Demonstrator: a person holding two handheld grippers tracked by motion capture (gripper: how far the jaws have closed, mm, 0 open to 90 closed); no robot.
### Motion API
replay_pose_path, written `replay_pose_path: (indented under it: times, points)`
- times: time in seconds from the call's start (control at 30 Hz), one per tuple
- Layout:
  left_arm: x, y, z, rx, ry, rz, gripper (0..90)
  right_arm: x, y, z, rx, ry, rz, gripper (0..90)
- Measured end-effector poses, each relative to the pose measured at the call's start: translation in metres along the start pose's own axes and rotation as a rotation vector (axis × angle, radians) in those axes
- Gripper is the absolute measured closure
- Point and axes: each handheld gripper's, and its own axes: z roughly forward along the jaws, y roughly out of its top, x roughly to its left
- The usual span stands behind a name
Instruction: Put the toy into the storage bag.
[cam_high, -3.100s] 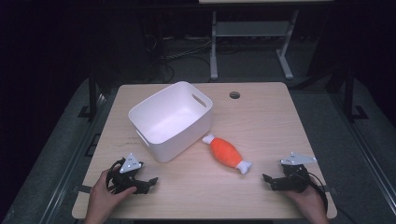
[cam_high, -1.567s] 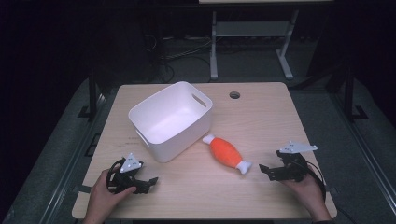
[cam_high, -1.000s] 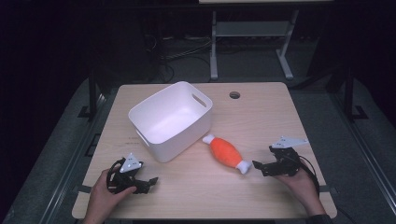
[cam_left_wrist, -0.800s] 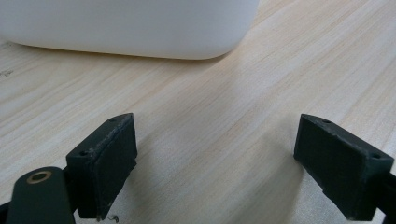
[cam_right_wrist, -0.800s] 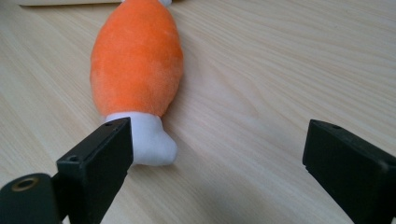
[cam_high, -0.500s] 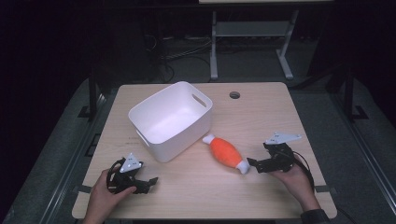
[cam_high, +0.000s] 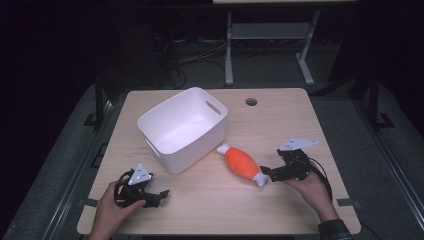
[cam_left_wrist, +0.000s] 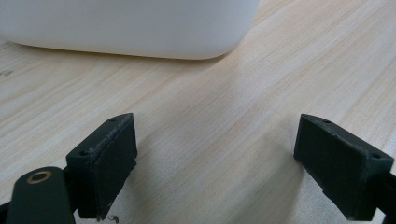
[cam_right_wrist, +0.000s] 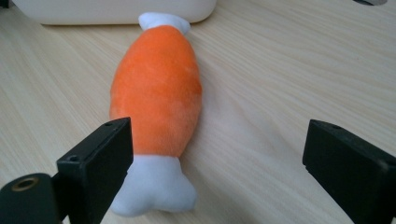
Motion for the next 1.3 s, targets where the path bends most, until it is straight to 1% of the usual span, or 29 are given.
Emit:
replay_pose_path:
  times: [0.23, 0.27, 0.37, 0.77, 0.97, 1.03, 1.3]
  points:
    - [0.0, 0.0, 0.0, -0.003, 0.0, -0.004, 12.4, 0.005, 0.011, 0.004, -0.009, 0.009, -0.016, 8.3]
    - [0.0, 0.0, 0.0, -0.003, 0.0, -0.004, 12.4, 0.005, 0.012, 0.005, -0.011, 0.01, -0.012, 8.3]
    - [0.0, 0.0, 0.0, -0.003, -0.001, -0.004, 12.4, 0.007, 0.016, 0.009, -0.001, 0.011, -0.024, 8.3]
    - [0.0, 0.0, 0.0, -0.003, 0.0, -0.002, 12.4, 0.016, 0.032, 0.021, -0.006, 0.033, -0.04, 8.3]
    - [0.0, 0.0, 0.0, -0.003, 0.0, -0.002, 12.4, 0.023, 0.041, 0.034, 0.02, 0.039, -0.056, 8.3]
    - [0.0, 0.0, 0.0, -0.002, 0.0, -0.002, 12.4, 0.024, 0.042, 0.036, 0.021, 0.037, -0.06, 8.3]
    - [0.0, 0.0, 0.0, 0.002, -0.001, 0.0, 12.4, 0.027, 0.05, 0.047, 0.044, 0.047, -0.061, 8.3]
